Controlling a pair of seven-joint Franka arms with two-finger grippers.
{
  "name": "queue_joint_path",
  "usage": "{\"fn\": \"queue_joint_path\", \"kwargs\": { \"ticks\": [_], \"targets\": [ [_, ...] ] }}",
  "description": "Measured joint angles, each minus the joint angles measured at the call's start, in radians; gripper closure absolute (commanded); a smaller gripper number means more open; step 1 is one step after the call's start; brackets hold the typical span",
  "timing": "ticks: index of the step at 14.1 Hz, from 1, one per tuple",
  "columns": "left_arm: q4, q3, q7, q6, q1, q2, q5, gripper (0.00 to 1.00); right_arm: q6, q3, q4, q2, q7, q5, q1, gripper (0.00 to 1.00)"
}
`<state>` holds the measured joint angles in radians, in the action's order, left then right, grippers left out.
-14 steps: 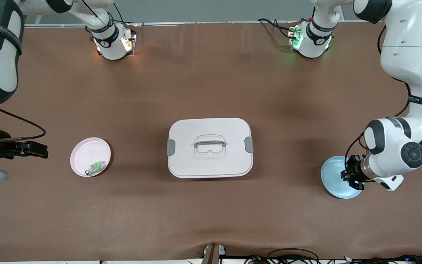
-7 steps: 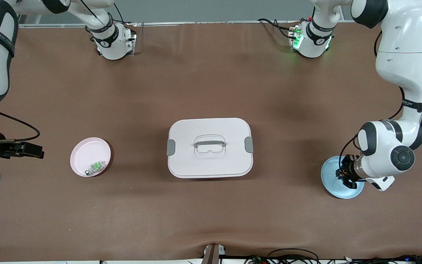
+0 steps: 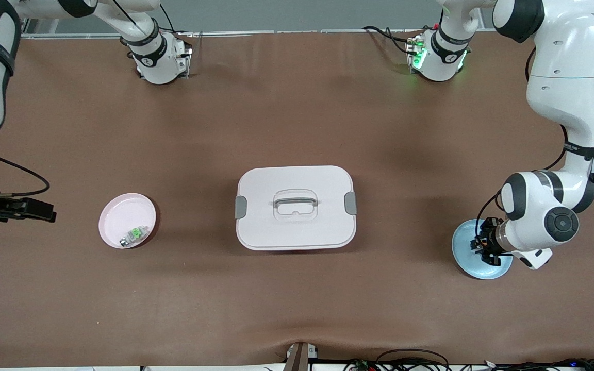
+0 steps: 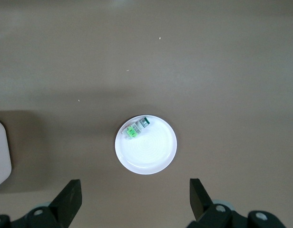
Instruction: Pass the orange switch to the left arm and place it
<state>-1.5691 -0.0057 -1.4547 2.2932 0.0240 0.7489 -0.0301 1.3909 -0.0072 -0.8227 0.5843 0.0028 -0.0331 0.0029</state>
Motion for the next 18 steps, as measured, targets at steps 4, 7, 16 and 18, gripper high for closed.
{"fn": "queue_joint_path", "kwargs": {
  "ticks": [4,7,16,18],
  "targets": [
    [0.022,0.0,0.0,0.0,0.0,0.0,-0.001,0.0,-0.001,0.01,0.0,-0.04,-0.001,-0.005,0.016,0.0],
    [0.036,0.001,0.072,-0.025,-0.001,-0.011,-0.001,0.0,0.002,0.009,-0.002,-0.045,-0.001,-0.008,0.022,0.0],
    [0.02,0.002,0.759,-0.146,-0.001,-0.082,0.045,0.0,0.035,0.005,-0.173,-0.145,-0.001,-0.008,-0.008,0.0],
    [0.014,0.004,0.902,-0.156,-0.001,-0.093,0.052,0.0,0.129,0.003,-0.334,-0.244,-0.001,-0.008,-0.009,0.0]
  ]
}}
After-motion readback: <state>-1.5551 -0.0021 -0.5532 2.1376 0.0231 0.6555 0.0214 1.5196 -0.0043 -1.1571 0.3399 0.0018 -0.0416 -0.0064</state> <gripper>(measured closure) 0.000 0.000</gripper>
